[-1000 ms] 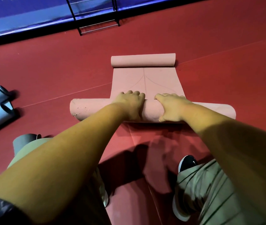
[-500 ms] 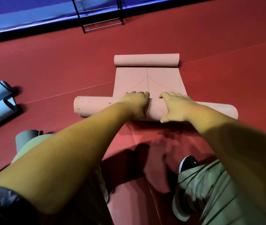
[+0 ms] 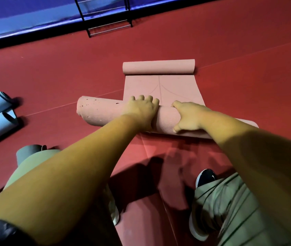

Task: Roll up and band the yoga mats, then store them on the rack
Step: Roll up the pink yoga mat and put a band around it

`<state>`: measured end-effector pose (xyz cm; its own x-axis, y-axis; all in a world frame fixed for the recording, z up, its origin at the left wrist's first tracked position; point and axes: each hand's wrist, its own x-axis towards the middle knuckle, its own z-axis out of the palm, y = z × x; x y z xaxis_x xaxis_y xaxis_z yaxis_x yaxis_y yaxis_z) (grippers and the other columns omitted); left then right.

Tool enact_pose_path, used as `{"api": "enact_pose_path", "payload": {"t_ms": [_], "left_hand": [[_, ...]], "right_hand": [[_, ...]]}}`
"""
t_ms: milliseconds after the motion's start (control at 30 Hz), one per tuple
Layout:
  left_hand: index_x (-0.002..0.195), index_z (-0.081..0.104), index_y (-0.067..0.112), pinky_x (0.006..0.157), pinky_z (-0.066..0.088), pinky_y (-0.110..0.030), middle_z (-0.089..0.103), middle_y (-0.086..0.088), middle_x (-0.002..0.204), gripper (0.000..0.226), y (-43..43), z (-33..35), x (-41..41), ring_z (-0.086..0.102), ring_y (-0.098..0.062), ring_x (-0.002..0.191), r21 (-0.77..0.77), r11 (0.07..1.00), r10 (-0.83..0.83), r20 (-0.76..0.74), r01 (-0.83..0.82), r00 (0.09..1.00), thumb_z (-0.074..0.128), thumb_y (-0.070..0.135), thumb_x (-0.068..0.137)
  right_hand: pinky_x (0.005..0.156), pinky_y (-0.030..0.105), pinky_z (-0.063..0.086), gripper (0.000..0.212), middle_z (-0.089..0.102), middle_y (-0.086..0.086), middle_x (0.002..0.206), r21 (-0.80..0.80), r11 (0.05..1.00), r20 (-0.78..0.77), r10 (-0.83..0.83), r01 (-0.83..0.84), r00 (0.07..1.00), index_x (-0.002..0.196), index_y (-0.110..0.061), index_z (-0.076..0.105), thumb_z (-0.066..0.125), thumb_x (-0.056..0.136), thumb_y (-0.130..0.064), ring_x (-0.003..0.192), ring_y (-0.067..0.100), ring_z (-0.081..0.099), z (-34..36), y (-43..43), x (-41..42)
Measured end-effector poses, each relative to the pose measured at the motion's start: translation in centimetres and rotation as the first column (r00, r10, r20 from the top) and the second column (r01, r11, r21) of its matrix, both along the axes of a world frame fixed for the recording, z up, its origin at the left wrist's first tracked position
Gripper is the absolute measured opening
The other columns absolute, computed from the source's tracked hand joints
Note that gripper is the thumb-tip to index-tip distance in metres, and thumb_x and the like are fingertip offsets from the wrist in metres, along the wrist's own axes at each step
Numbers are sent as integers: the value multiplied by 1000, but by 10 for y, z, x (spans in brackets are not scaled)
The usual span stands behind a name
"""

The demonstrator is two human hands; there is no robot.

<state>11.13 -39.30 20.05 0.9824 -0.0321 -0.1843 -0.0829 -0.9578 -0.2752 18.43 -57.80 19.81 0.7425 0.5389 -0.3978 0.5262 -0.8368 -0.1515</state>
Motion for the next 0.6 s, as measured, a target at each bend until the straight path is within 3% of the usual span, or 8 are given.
{"api": "enact_pose_path", "payload": {"t_ms": [100,167,233,333,400,467,533,600], "left_hand": [[131,50,18,97,46,-48,59,-5,135,70,4,2,4,57,-33,125,-94,996,-1,14,2,1000,81,53,79],[119,54,22,90,47,-43,65,-3,124,64,11,4,7,63,-33,114,-183,983,14,-8,-15,1000,82,58,75],[109,54,24,80,50,-37,68,-2,112,63,16,5,7,64,-31,98,-248,967,32,-90,-54,995,83,63,70],[109,56,24,79,55,-37,68,-1,106,64,21,8,7,61,-28,91,-279,954,58,-195,-112,979,87,61,66],[112,56,24,82,55,-37,68,-2,112,66,22,8,7,60,-28,94,-270,956,60,-215,-118,975,87,61,67],[122,54,22,90,51,-40,65,-4,124,74,18,5,7,60,-31,109,-218,972,46,-200,-90,979,84,64,70],[136,47,19,100,46,-46,55,-8,136,89,12,2,6,54,-33,126,-104,994,8,-152,-24,988,82,69,71],[142,42,16,103,45,-48,47,-9,140,101,5,-1,3,48,-32,131,14,999,-27,-101,29,995,83,73,69]], "right_hand": [[100,45,51,105,55,3,147,19,1000,23,8,-9,1000,151,-29,34,86,64,-57,130,32,57,0,1,-3],[104,47,46,107,48,5,151,14,1000,56,22,-22,998,154,-28,33,88,67,-59,136,34,52,-1,0,-3],[104,50,44,112,45,4,152,-22,998,102,56,-54,993,155,-29,31,91,65,-60,136,35,49,-3,-1,-5],[100,50,43,107,45,2,153,-56,994,128,105,-99,986,153,-31,31,91,68,-56,135,35,49,-4,-1,-7],[96,49,43,96,49,2,149,-64,992,120,114,-107,986,149,-32,34,87,72,-53,132,35,51,-3,0,-7],[90,47,41,88,54,1,143,-69,993,91,106,-100,990,145,-33,38,84,72,-53,128,35,55,-1,1,-5],[89,45,46,87,59,0,135,-62,995,54,77,-74,996,141,-34,41,83,68,-55,122,33,59,2,1,-4],[90,45,53,87,63,-1,128,-54,997,32,50,-48,998,137,-35,43,83,63,-56,115,32,62,4,2,-4]]}}
